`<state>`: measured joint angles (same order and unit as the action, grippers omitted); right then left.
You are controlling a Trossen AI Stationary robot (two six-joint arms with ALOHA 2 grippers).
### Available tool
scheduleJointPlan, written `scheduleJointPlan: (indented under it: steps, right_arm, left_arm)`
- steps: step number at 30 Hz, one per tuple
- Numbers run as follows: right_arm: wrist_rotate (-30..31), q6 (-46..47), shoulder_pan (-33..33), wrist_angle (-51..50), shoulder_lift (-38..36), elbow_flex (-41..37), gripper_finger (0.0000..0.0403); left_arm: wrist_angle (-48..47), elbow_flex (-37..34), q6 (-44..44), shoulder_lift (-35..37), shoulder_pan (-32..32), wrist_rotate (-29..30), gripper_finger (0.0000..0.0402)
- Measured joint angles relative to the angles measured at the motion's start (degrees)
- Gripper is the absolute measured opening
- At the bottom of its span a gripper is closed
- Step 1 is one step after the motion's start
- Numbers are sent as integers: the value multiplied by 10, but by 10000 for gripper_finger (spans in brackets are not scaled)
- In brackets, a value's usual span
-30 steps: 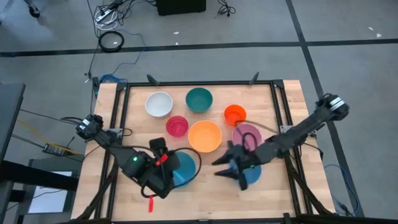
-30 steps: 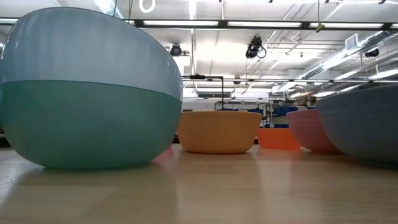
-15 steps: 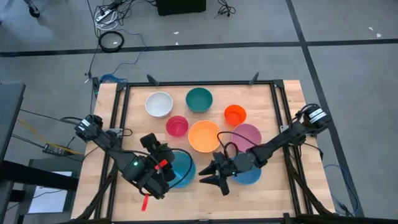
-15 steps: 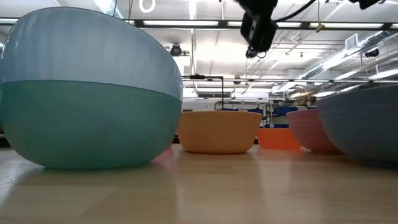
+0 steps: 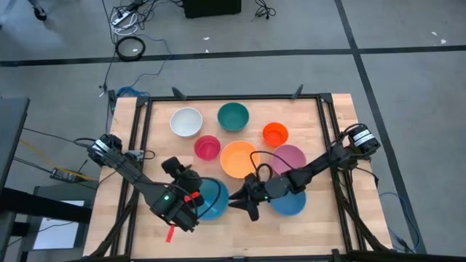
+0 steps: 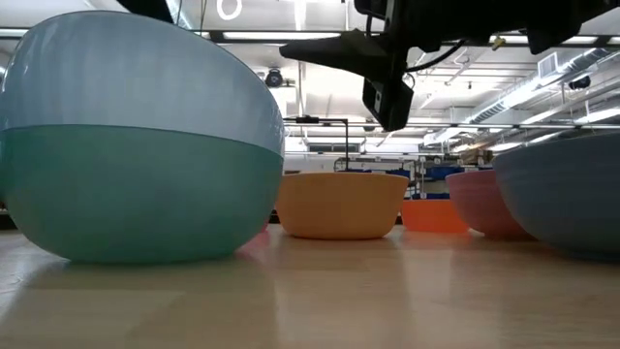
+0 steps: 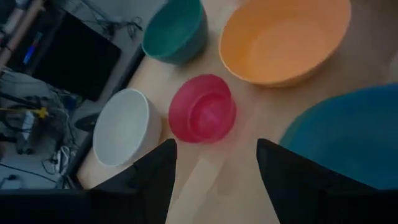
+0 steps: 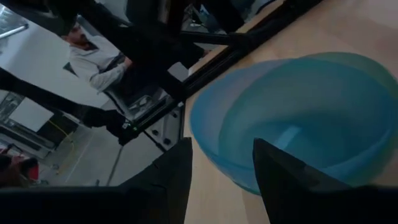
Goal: Nest bowls inside each other
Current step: Stack the light blue bowl on top of the the light green bowl
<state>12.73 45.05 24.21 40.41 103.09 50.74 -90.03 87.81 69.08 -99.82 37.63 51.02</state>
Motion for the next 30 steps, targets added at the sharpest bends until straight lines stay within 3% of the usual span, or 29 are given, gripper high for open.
scheduleJointPlan:
  steps: [9, 23, 30]
  right_arm:
    - [-13, 48, -4, -11, 0, 0, 160]
    - [-20, 128, -15, -19, 0, 0, 160]
    - [-21, -79, -9, -74, -1, 43, 160]
  left_arm:
    - [0, -1, 28, 0, -5, 78, 229]
    - [0, -1, 64, 0, -9, 79, 229]
    - [0, -1, 64, 0, -9, 76, 229]
